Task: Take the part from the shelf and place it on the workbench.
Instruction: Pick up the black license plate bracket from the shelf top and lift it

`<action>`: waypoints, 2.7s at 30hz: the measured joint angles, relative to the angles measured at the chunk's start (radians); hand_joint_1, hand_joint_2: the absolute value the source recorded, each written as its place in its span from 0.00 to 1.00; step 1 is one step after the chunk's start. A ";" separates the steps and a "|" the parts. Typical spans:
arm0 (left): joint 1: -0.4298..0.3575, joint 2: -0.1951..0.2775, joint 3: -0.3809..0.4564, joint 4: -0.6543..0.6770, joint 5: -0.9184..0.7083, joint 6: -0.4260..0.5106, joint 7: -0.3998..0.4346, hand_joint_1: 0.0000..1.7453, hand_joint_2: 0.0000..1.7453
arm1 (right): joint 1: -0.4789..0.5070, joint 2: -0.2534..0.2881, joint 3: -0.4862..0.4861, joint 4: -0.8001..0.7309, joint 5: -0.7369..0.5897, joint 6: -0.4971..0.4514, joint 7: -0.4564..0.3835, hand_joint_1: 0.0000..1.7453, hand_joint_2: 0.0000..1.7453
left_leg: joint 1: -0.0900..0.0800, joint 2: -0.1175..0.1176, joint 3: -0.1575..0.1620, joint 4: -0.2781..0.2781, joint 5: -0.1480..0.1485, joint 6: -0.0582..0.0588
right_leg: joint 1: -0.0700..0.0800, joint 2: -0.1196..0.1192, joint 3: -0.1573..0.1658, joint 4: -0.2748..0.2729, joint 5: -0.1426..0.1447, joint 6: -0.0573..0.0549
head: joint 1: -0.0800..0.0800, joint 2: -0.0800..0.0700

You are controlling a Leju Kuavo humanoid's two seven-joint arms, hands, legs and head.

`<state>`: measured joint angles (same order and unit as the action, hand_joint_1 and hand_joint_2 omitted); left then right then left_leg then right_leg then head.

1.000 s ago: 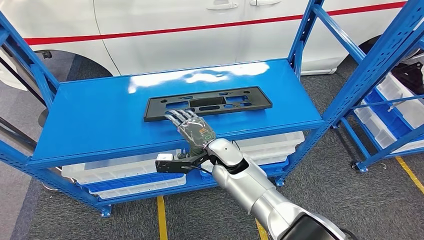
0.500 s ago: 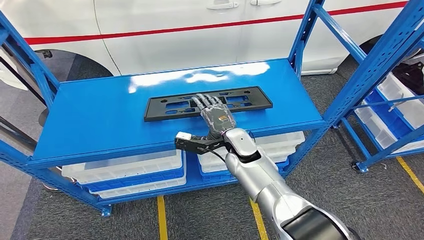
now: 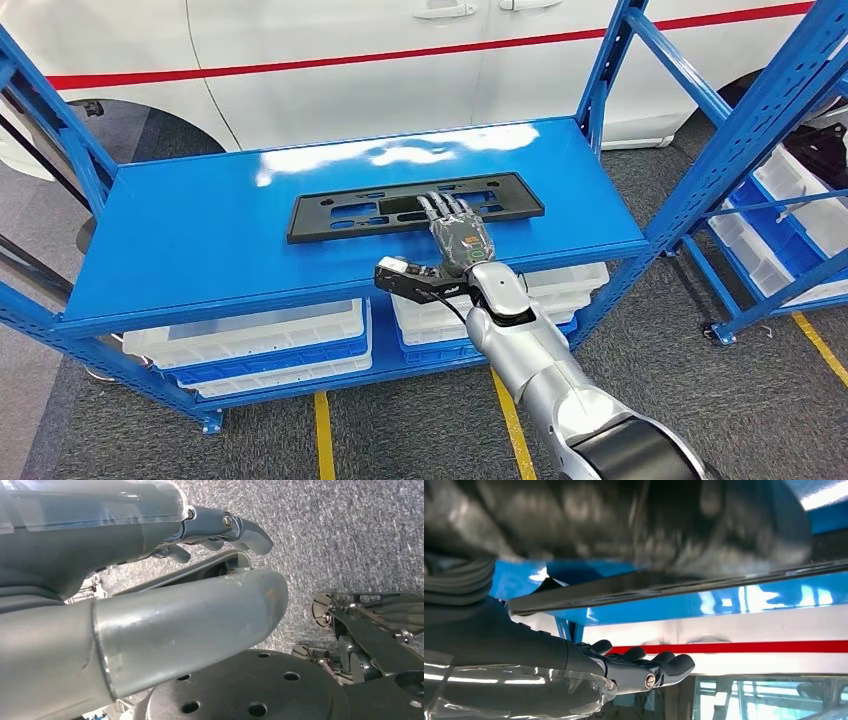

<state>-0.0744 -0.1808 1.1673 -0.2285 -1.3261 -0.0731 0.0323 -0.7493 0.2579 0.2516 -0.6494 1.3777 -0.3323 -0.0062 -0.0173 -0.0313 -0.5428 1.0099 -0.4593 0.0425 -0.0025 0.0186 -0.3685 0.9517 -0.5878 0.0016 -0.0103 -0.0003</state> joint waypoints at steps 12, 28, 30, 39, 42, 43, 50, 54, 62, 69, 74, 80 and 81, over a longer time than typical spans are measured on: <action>0.000 0.000 0.000 0.000 -0.004 -0.003 0.000 0.00 0.00 | 0.001 0.002 -0.014 0.025 0.020 -0.005 -0.019 0.00 0.00 | 0.000 0.000 0.000 0.000 0.000 0.000 | 0.000 0.000 0.000 0.000 0.000 0.000 | 0.000 0.000; -0.002 0.000 0.000 0.000 -0.004 -0.003 0.002 0.00 0.00 | 0.014 0.021 -0.014 0.022 0.052 -0.007 -0.040 0.00 0.00 | -0.004 0.000 -0.006 0.005 -0.002 0.002 | -0.007 0.000 -0.005 -0.002 0.002 0.002 | 0.000 0.000; -0.003 0.000 0.000 0.000 -0.005 -0.003 0.002 0.00 0.00 | 0.015 0.024 -0.014 0.018 0.053 -0.007 -0.040 0.00 0.00 | -0.002 0.000 -0.007 0.001 -0.001 0.005 | -0.007 0.001 -0.007 -0.002 0.001 0.006 | 0.000 0.000; -0.003 0.000 0.000 0.000 -0.005 -0.003 0.002 0.00 0.00 | 0.031 0.026 -0.014 0.007 0.054 -0.008 -0.040 0.00 0.00 | 0.007 0.007 0.011 -0.012 -0.012 0.012 | -0.010 -0.011 -0.265 0.287 0.018 0.009 | 0.000 0.000; -0.002 -0.002 0.000 0.000 -0.005 -0.003 0.002 0.00 0.00 | 0.032 0.025 -0.014 0.008 0.054 -0.007 -0.040 0.00 0.00 | 0.005 0.005 0.021 -0.006 -0.027 -0.002 | -0.007 -0.011 -0.237 0.124 0.136 -0.002 | 0.000 0.000; -0.003 -0.002 0.000 0.000 -0.005 -0.003 0.002 0.00 0.00 | 0.032 0.024 -0.014 0.008 0.054 -0.007 -0.041 0.00 0.00 | 0.005 0.005 0.018 -0.004 -0.029 -0.007 | -0.004 -0.011 -0.234 0.103 0.138 -0.005 | 0.000 0.000; -0.008 0.000 0.000 0.000 -0.005 0.000 -0.001 0.00 0.00 | 0.030 0.028 -0.014 0.003 0.054 -0.005 -0.050 0.00 0.00 | 0.017 0.018 -0.092 0.183 -0.103 -0.054 | -0.009 -0.014 -0.210 0.076 0.118 -0.035 | -0.002 0.000; -0.005 0.000 0.000 0.000 -0.005 0.000 -0.005 0.00 0.00 | 0.036 0.028 -0.014 0.003 0.053 0.001 -0.053 0.00 0.75 | 0.025 0.023 -0.172 0.247 -0.047 -0.061 | -0.009 -0.016 -0.182 0.077 0.097 -0.036 | -0.002 0.000; -0.007 0.001 0.000 0.000 -0.003 0.003 -0.011 0.00 0.00 | 0.029 0.027 -0.014 0.006 0.055 0.023 -0.072 0.00 1.00 | 0.016 0.022 -0.085 0.006 0.059 -0.039 | -0.002 -0.017 -0.164 0.076 0.072 -0.023 | -0.002 0.000; -0.009 0.004 0.001 0.000 0.004 -0.001 -0.015 0.00 0.00 | 0.027 0.027 -0.014 0.013 0.054 0.022 -0.074 0.00 1.00 | 0.013 0.022 -0.085 0.007 0.053 -0.032 | -0.003 -0.018 -0.158 0.064 0.072 -0.017 | -0.002 0.000; -0.009 0.004 0.001 0.000 0.005 -0.001 -0.020 0.00 0.00 | 0.027 0.027 -0.012 0.016 0.066 0.017 -0.063 0.00 1.00 | 0.013 0.022 -0.085 0.007 0.054 -0.028 | -0.004 -0.018 -0.158 0.062 0.075 -0.012 | -0.002 0.000; -0.009 0.004 0.001 0.000 -0.005 -0.001 -0.027 0.00 0.00 | 0.025 0.027 -0.001 0.029 0.103 -0.010 -0.023 0.00 1.00 | 0.013 0.022 -0.084 0.007 0.055 -0.028 | -0.003 -0.018 -0.157 0.063 0.075 -0.011 | -0.002 0.000; -0.009 0.004 0.001 0.000 -0.007 -0.001 -0.028 0.00 0.00 | 0.023 0.027 0.000 0.032 0.113 -0.017 -0.012 0.00 1.00 | 0.013 0.022 -0.084 0.007 0.055 -0.028 | -0.003 -0.018 -0.157 0.063 0.075 -0.011 | -0.002 0.000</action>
<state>-0.0836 -0.1770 1.1681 -0.2289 -1.3333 -0.0739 0.0046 -0.7265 0.2846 0.2512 -0.6177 1.4903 -0.3495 -0.0184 -0.0040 -0.0091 -0.6264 1.0170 -0.4044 0.0146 -0.0058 0.0006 -0.5257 1.0144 -0.5123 -0.0090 -0.0119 -0.0004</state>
